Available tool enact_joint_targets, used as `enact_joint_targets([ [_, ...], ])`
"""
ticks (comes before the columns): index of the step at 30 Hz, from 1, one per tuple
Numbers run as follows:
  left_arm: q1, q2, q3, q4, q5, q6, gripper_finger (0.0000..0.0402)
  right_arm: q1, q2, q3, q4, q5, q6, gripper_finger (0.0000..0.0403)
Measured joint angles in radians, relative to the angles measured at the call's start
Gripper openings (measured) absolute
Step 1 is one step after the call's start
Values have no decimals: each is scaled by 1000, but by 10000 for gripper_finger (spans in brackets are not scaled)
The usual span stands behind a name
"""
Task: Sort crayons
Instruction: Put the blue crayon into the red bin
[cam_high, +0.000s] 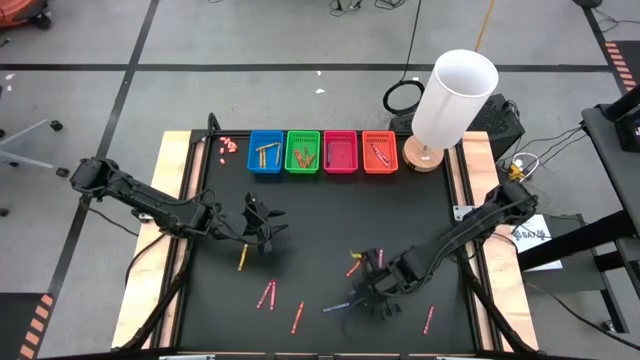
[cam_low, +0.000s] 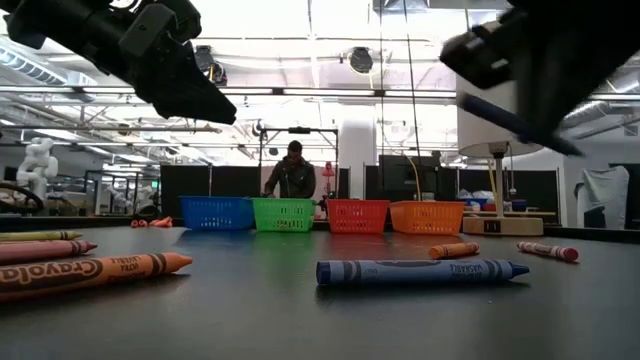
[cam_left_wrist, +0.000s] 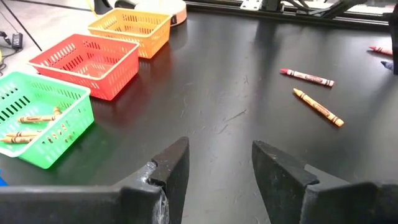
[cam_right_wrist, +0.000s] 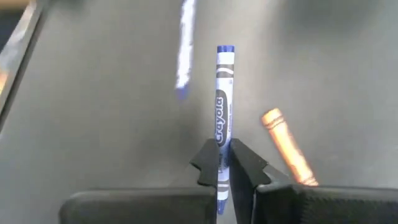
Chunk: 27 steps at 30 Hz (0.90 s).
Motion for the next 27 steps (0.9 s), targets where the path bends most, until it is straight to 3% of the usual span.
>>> enact_joint_targets([
  [6,0,0,0,22,0,1,173,-1,-13,-87,297,184,57,1],
  [14,0,0,0,21,0,2,173,-41,-13,-298,920,269,-70,0],
  [21,0,2,0,21,0,-43,173,-129,-71,-458,1280,275,-264,0],
  [27,0,34,0,45,0,-135,173,-223,-160,-567,1456,228,-361,0],
])
